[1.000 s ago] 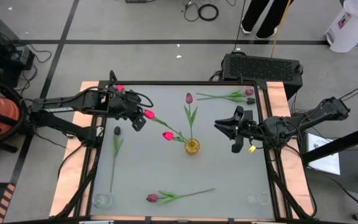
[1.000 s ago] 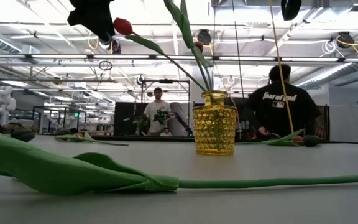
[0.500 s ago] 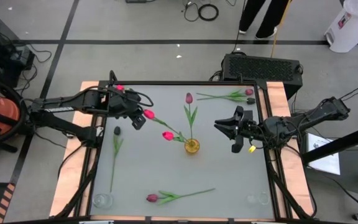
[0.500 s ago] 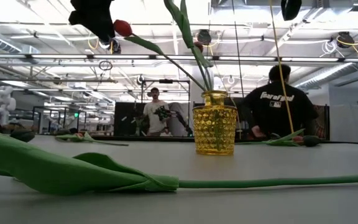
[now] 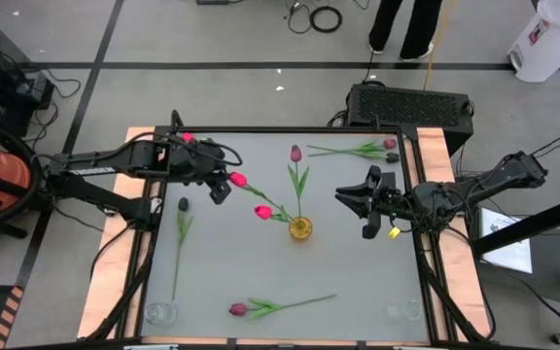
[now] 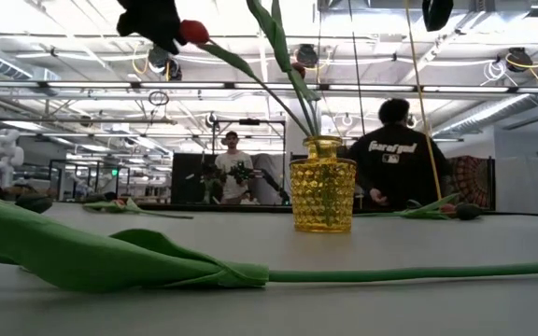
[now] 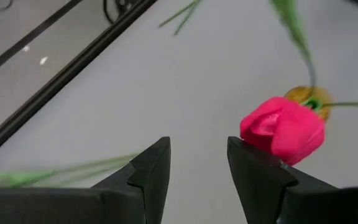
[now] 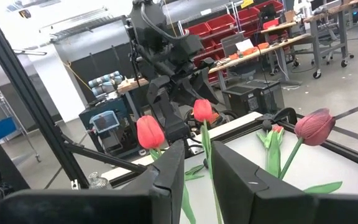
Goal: Sort flowers into vase by color
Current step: Put the bottom pink flower into the yellow vase, then put the bottom red flower into the yellow vase
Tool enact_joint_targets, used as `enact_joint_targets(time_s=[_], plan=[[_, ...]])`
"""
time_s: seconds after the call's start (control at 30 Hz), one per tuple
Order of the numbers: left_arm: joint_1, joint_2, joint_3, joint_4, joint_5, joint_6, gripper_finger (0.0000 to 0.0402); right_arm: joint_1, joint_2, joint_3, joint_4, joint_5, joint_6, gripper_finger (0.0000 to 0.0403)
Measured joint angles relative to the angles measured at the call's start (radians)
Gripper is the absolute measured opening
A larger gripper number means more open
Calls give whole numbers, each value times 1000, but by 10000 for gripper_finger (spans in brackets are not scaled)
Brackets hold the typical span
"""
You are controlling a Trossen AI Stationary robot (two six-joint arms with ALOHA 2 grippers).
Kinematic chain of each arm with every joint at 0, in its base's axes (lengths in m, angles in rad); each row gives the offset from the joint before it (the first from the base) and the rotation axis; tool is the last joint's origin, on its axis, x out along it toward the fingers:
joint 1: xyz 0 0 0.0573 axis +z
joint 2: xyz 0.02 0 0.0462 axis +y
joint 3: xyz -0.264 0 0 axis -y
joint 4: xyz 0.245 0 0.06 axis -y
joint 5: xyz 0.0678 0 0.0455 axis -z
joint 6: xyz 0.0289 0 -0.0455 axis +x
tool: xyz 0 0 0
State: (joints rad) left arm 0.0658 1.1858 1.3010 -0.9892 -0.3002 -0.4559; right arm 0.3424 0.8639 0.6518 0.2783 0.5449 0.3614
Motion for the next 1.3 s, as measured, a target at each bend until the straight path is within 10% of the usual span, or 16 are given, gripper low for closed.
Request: enact_joint_targets(time_s=[0.73,1.3], plan=[[-8,1,115,145,17,130,167,0,0,0,-31,6,-6,73],[-10,-37,115,-155,7,16,167,0,0,0,-29,-83,88,73]])
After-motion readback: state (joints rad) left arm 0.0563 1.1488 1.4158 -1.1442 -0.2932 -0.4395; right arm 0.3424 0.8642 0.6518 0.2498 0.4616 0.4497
